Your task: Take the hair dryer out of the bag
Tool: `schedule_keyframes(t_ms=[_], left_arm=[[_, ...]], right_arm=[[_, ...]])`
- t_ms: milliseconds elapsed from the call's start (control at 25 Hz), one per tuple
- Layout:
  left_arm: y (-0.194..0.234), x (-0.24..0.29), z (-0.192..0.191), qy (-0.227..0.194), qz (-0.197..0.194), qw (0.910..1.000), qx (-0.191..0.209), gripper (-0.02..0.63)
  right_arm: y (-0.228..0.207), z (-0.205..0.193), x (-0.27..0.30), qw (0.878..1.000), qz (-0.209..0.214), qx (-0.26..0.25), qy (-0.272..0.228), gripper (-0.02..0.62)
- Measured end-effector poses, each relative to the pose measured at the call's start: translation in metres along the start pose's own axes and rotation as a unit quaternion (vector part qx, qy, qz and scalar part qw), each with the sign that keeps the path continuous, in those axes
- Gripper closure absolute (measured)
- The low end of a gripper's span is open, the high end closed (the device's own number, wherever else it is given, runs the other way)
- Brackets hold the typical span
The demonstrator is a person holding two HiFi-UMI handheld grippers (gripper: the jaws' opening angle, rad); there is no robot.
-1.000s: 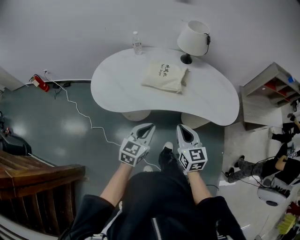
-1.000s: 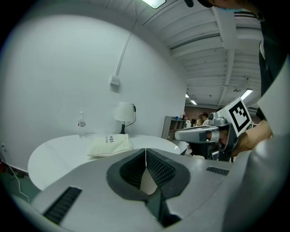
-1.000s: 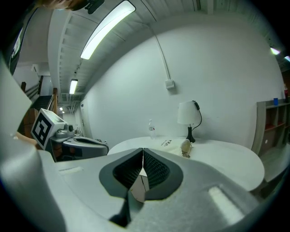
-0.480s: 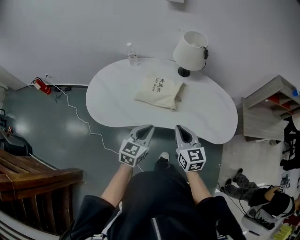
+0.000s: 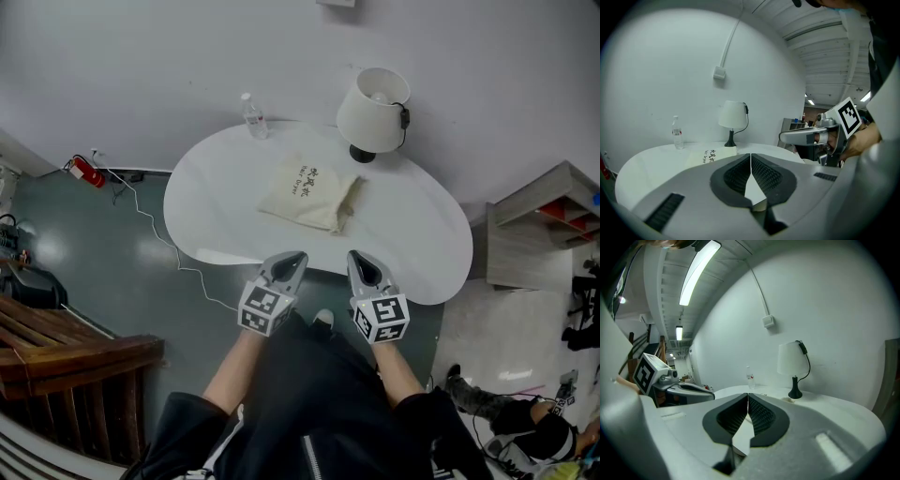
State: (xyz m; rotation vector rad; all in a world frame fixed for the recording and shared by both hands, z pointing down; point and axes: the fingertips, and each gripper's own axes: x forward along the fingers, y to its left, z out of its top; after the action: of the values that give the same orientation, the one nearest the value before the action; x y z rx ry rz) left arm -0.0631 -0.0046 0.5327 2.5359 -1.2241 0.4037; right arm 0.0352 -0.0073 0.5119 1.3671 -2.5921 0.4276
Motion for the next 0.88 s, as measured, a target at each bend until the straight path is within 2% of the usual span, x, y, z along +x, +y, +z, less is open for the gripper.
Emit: schedule_keyframes(t_ms=[280,560,680,880], left_arm=[[0.007,0.026,0.003,0.013,-0.008,0.9999,0.001,0.592],[0.024,0.069,0.015,0.016,-0.028,0.9995,0.004,0.585],[0.029,0.093,0.019,0.027,-0.051,0.9983,0.002,0.482],[0.039,0.128,0.024,0.044,-0.075,0.9962,-0.002,0.391]], right_arm=[[-0.015,-0.004,0.009,1.0,-0.007,0.014,0.006,0.591],[-0.045,0.002,0.033,0.999,-0.034,0.02,0.012,0.591],[-0.059,0.007,0.045,0.999,-0.047,0.023,0.014,0.591],[-0.079,0.014,0.067,0.997,-0.066,0.028,0.022,0.591]])
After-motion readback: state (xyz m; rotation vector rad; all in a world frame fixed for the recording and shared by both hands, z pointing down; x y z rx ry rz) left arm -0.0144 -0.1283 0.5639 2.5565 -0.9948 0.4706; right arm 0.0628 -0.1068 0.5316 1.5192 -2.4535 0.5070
